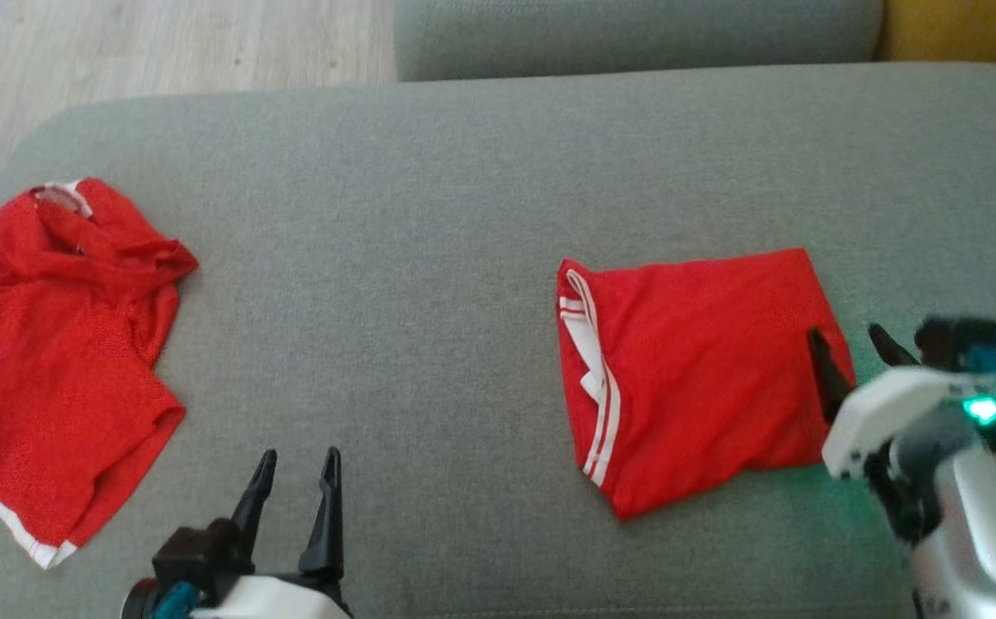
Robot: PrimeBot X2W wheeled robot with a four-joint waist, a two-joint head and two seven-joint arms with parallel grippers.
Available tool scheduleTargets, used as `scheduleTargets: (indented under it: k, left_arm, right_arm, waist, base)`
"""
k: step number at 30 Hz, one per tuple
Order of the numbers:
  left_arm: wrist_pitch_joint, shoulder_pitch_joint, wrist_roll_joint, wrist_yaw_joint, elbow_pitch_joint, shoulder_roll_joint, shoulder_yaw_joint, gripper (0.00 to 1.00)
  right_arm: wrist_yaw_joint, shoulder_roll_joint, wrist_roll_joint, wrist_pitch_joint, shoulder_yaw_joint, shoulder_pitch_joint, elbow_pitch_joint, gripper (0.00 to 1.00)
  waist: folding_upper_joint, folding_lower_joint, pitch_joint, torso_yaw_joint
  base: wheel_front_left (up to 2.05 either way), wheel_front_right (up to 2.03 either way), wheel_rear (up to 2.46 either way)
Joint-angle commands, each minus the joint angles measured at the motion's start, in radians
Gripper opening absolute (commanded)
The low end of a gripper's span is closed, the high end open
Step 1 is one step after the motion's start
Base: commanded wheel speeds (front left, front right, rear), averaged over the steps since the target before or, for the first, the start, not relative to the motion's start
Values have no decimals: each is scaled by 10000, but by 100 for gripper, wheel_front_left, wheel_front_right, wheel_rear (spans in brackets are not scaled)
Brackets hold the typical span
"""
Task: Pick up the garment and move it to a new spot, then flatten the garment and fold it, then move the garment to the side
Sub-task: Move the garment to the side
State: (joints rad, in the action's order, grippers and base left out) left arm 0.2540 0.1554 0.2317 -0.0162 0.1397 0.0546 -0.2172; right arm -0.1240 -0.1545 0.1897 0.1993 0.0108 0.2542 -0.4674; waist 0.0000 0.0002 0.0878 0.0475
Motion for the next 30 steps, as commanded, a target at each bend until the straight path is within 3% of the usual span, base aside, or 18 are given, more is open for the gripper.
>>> scheduleTargets:
  k: [1, 7, 12, 13, 14, 15, 22, 30]
  left_arm:
    - [78, -337, 36, 48, -236, -43, 240, 100]
    - [78, -668, 115, 34, -153, -43, 55, 100]
    - [78, -640, 150, -2, -170, -43, 20, 100]
    - [78, -640, 149, -2, -183, -43, 16, 100]
    - [78, -646, 151, -4, -194, -43, 14, 100]
    - [78, -660, 151, -8, -208, -43, 10, 100]
    - [78, -1086, 24, 62, -450, -43, 60, 100]
    - [78, -1994, -527, 354, -982, -43, 118, 100]
  right_arm:
    - [-67, -178, 115, 134, -260, 305, 204, 100]
    - [-67, -589, 614, 1773, -30, 1244, -1036, 100]
    - [-67, -488, 916, 2611, 172, 1559, -1618, 100]
    - [-67, -443, 1090, 2719, 184, 1611, -1664, 84]
    - [-67, -411, 1272, 2767, 215, 1679, -1684, 8]
    - [-67, -419, 1403, 2787, 207, 1754, -1678, 0]
    - [-67, -966, 1289, 1755, 116, 3001, -1236, 0]
    - [-67, -2244, -415, 624, 1369, 5336, -1863, 0]
  waist:
    - [0, -2, 130, 87]
    - [0, -2, 285, 525]
    - [0, -2, 370, 654]
    - [0, -2, 413, 659]
    - [0, -2, 454, 660]
    - [0, -2, 511, 656]
    - [0, -2, 1462, 136]
    - [0, -2, 3260, -527]
  base:
    - [0, 0, 0]
    - [0, 0, 0]
    - [0, 0, 0]
    - [0, 0, 0]
    - [0, 0, 0]
    - [0, 0, 0]
    - [0, 0, 0]
    - [0, 0, 0]
